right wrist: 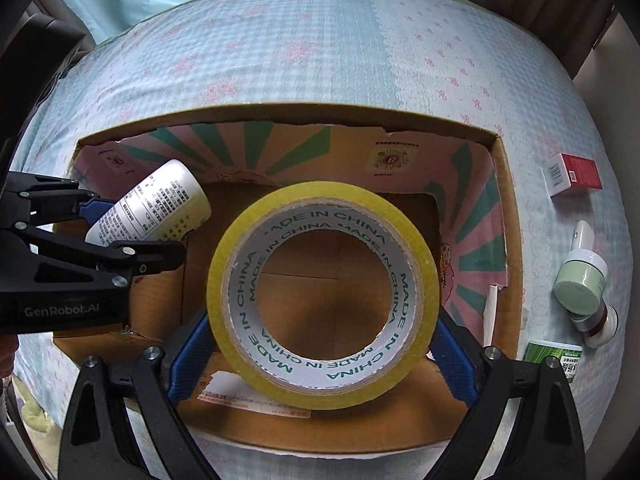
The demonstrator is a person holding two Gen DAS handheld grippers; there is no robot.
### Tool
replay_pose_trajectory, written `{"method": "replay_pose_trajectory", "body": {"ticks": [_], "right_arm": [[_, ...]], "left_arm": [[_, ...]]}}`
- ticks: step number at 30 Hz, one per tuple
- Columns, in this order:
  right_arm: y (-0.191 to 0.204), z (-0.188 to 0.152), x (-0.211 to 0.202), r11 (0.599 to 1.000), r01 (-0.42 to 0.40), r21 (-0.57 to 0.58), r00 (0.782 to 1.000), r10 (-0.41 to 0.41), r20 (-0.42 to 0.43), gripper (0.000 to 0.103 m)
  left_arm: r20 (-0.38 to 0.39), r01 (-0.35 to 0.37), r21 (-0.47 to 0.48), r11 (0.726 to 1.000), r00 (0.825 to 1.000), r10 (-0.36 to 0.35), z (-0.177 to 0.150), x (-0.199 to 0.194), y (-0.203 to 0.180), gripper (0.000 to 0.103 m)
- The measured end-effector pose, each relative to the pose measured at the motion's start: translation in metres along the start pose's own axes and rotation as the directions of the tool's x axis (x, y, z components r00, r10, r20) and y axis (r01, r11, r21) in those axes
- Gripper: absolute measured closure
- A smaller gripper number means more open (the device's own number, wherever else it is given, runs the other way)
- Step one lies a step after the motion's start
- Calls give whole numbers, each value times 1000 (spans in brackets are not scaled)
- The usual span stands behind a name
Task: Organize rigid objects
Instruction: 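Carry the pill bottle and tape over the cardboard box with both grippers, then open both grippers to drop the bottle and tape into the box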
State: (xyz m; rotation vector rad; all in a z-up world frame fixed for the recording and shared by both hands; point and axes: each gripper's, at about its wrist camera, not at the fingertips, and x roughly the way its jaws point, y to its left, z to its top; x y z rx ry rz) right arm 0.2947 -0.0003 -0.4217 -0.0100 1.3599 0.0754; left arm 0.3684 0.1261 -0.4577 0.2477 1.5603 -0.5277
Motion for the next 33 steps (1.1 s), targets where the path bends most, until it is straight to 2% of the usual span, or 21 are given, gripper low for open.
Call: {"method": "replay_pose_trajectory", "body": {"ticks": [3, 7, 8, 9, 10, 11, 12, 15, 18, 21, 27, 33], "right_arm": [[5, 0, 5, 999, -10, -32, 1000, 10, -8, 8], [10, 2, 5, 998, -13, -69, 1000, 13, -5, 7], [11, 3, 7, 997, -31, -73, 999, 29, -23, 7], [13, 4, 10, 996, -37, -80, 998, 33, -48, 7], [15, 4, 13, 995, -31, -93, 997, 25, -68, 7], [16, 4, 13, 994, -26, -109, 997, 18, -70, 6], [16, 3, 10, 992, -15, -123, 999, 9, -50, 0], [14, 1, -2, 991, 24, -128, 1000, -26, -12, 0], [10, 1, -5, 994, -11, -105, 999, 7, -38, 0], [9, 1, -10, 995, 1, -102, 999, -4, -32, 0], [9, 0, -26, 996, 10, -88, 999, -14, -44, 0], [10, -8, -58, 993, 52, -102, 999, -52, -3, 0]], "left_arm": [[-2, -12, -4, 1000, 1000, 11, 0, 3, -2, 55], [36, -21, 13, 1000, 999, 20, 4, -1, -3, 54], [46, -16, 18, 1000, 999, 15, 5, -5, -3, 47], [49, -27, 18, 999, 998, 26, 7, -9, -3, 35], [48, -35, 16, 999, 998, 34, 7, -11, -3, 0], [49, -36, 11, 999, 998, 36, 8, -13, -1, 0], [53, -35, 3, 999, 998, 34, 8, -14, 0, 0], [53, -40, -8, 999, 998, 40, 6, -14, 3, 0], [48, -50, -16, 999, 998, 51, 4, -15, 3, 0], [55, -47, -25, 999, 997, 48, 0, -19, 1, 0], [82, -71, -35, 997, 994, 74, -19, -44, 3, 0], [123, -94, -49, 994, 987, 99, -34, -82, 0, 0]]}}
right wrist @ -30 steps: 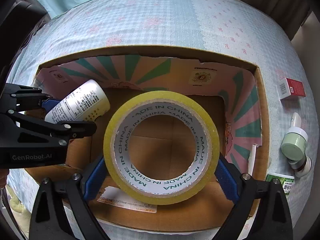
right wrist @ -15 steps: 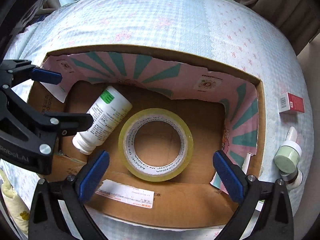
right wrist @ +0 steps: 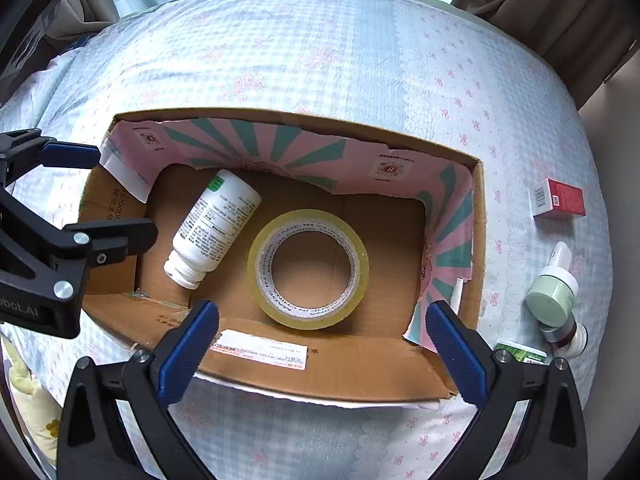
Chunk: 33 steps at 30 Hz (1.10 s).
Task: Organize rigid objects
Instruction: 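Open both grippers to drop the bottle and tape into the box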
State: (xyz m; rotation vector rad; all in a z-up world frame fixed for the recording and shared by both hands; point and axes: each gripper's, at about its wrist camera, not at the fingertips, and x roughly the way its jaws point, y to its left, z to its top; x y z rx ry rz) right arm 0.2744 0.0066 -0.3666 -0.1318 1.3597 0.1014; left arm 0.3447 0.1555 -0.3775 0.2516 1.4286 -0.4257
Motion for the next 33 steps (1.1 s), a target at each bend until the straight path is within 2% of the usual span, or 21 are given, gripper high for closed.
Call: {"method": "replay_pose_trajectory", "body": {"ticks": [5, 9, 14, 18, 26, 30, 33], "right_arm": [[-9, -8, -41, 998, -9, 58, 999, 7, 32, 0], [-12, -23, -85, 995, 21, 99, 996, -29, 87, 0], [-30, -51, -146, 985, 20, 174, 985, -49, 164, 0], [-55, -77, -184, 967, 18, 253, 979, -69, 194, 0], [-124, -135, -230, 943, 37, 332, 961, -124, 246, 0], [-168, -155, -230, 941, 69, 331, 956, -157, 247, 0], [-203, -164, -221, 951, 49, 305, 959, -130, 253, 0]], "left_arm": [[53, -18, -18, 1000, 998, 19, -17, -52, -5, 0], [95, -32, -29, 999, 995, 34, -34, -102, -17, 0], [167, -32, -38, 999, 985, 38, -58, -162, -40, 0], [215, -19, -37, 999, 976, 27, -72, -193, -66, 0], [261, 12, -24, 1000, 965, -6, -79, -216, -141, 0], [251, 32, -43, 999, 968, -20, -76, -208, -182, 0], [232, 55, -72, 996, 972, -37, -72, -195, -214, 0]]}}
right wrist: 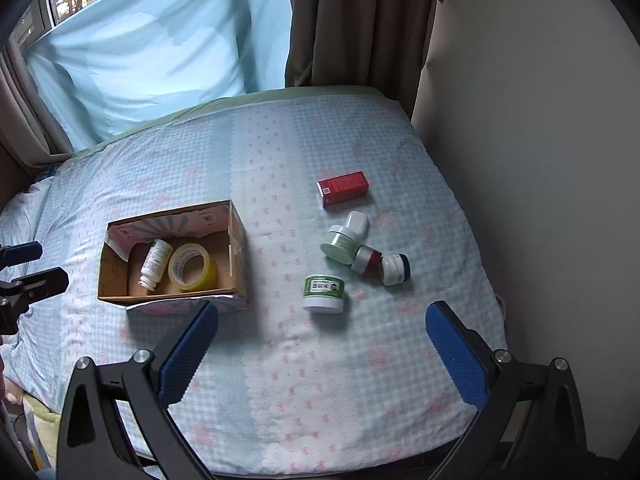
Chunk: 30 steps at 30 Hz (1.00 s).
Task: Organize rigid objects
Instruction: 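Open both grippers to drop the bottle and tape into the box, then grasp the green-labelled white jar with left gripper while right grasps the pale green jar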
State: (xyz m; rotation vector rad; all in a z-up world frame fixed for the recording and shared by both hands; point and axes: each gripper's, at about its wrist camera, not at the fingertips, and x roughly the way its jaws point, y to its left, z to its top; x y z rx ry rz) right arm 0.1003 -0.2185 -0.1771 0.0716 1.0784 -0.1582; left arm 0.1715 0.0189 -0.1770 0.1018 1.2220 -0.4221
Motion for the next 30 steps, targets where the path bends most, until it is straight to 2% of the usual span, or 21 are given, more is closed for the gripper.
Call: {"method": "replay_pose_trajectory", "body": {"ticks": [3, 8, 13, 18, 22, 27, 30], "right_arm": [[-33, 4, 15, 997, -17, -69, 1000, 17, -5, 0], [-76, 27, 56, 974, -69, -215, 997, 62, -41, 0], [-101, 51, 99, 935, -128, -332, 991, 108, -76, 0], [-107, 63, 141, 877, -172, -448, 985, 140, -104, 0], [-103, 64, 179, 835, -200, -513, 979, 150, -138, 0], [-89, 62, 227, 782, -253, -570, 967, 183, -178, 0], [-78, 57, 256, 749, -282, -600, 959, 201, -199, 4]], "left_arm": [[-42, -29, -39, 999, 999, 27, 1, 23, -33, 0], [-123, -43, -118, 992, 992, 28, 6, 70, -75, 0], [-202, -6, -188, 982, 979, -33, -1, 119, -103, 0], [-260, 25, -208, 978, 962, -80, -5, 172, -123, 0], [-291, 20, -188, 982, 954, -76, 0, 219, -136, 0], [-282, 60, -197, 979, 953, -115, 5, 272, -145, 0], [-286, 76, -190, 979, 949, -130, 4, 303, -149, 0]]}}
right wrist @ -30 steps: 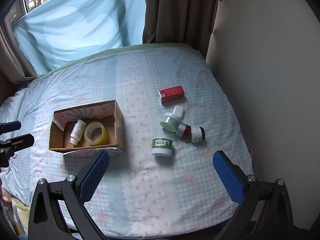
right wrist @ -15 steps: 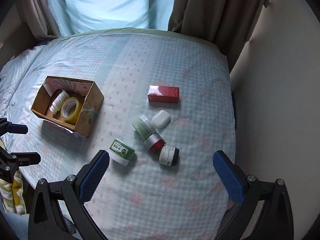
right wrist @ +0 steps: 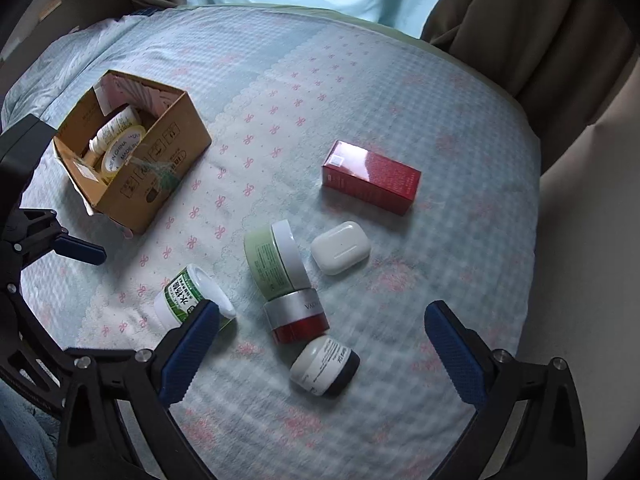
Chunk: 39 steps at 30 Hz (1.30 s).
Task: Organize rigid objects
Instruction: 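Grasp the green-labelled white jar with left gripper while right grasps the pale green jar, then lift and carry both jars over the cardboard box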
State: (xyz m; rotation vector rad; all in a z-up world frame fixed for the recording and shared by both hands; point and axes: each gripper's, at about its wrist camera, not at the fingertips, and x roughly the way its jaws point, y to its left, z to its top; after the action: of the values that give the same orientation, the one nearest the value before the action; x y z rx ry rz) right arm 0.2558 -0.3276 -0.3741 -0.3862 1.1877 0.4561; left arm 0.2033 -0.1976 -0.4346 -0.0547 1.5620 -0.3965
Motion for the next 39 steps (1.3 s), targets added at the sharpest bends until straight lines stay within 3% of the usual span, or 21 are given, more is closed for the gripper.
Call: {"method": "replay_pose_trajectory", "body": {"ticks": [10, 17, 20, 23, 24, 39], "right_arm": [[17, 14, 70, 982, -76, -171, 996, 67, -58, 17], [26, 15, 91, 975, -95, -203, 995, 85, -61, 20], [29, 16, 99, 973, -96, -209, 994, 83, -72, 30], [32, 16, 100, 971, -90, -221, 995, 79, -60, 49], [32, 18, 101, 970, -112, -215, 993, 99, -71, 61], [32, 24, 94, 983, -82, -161, 995, 74, -60, 63]], "left_arm": [[-42, 11, -25, 1000, 999, -12, 18, 65, 4, 6], [-57, 21, -72, 997, 998, -25, 26, 83, 8, 23], [-46, 14, -68, 998, 999, -17, 29, 85, 8, 30], [-38, 9, -37, 999, 999, -10, 32, 83, 4, 34], [-38, 4, -30, 1000, 999, -6, 33, 83, 3, 34], [1, -3, -61, 998, 1000, 3, 27, 58, 20, 35]]}}
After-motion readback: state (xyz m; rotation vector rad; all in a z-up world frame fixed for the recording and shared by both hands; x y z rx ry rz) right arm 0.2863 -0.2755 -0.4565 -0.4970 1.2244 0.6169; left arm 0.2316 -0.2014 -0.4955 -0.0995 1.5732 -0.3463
